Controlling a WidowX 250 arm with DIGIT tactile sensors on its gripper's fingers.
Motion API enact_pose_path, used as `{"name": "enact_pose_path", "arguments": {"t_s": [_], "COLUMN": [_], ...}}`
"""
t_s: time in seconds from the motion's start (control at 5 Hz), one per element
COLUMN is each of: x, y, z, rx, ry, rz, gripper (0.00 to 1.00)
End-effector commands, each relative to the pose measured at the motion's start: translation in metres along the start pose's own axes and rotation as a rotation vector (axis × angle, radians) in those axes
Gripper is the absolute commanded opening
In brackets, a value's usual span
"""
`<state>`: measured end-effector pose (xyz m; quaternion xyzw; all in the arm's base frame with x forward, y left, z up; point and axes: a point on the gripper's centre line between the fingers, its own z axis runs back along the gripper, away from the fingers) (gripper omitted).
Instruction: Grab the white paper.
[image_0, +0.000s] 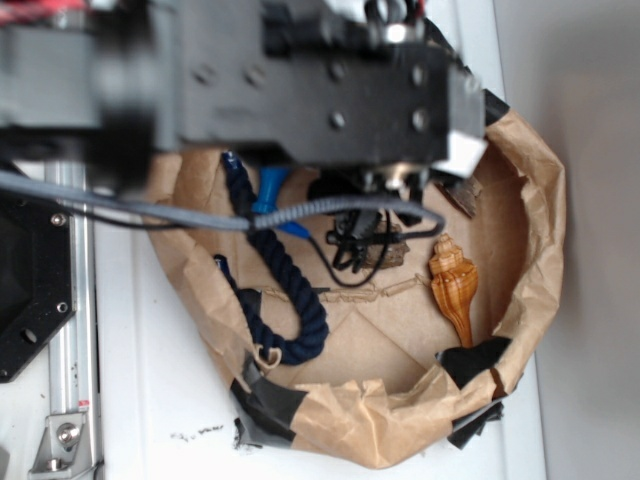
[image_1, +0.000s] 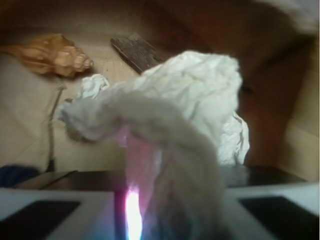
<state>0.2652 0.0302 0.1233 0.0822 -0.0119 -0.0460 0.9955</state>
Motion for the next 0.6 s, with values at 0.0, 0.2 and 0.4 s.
{"name": "enact_pose_path", "arguments": {"t_s": [0.0,0.2,0.4], "x": [-0.015,-0.02,-0.022], "y": [-0.016,-0.023,-0.027], "z": [0.074,0.083,0.078], "rx": [-0.175,-0.213,-0.196], "ry": [-0.105,-0.136,-0.14], "rz": [0.266,0.318,0.334], "gripper": [0.0,0.0,0.0]}}
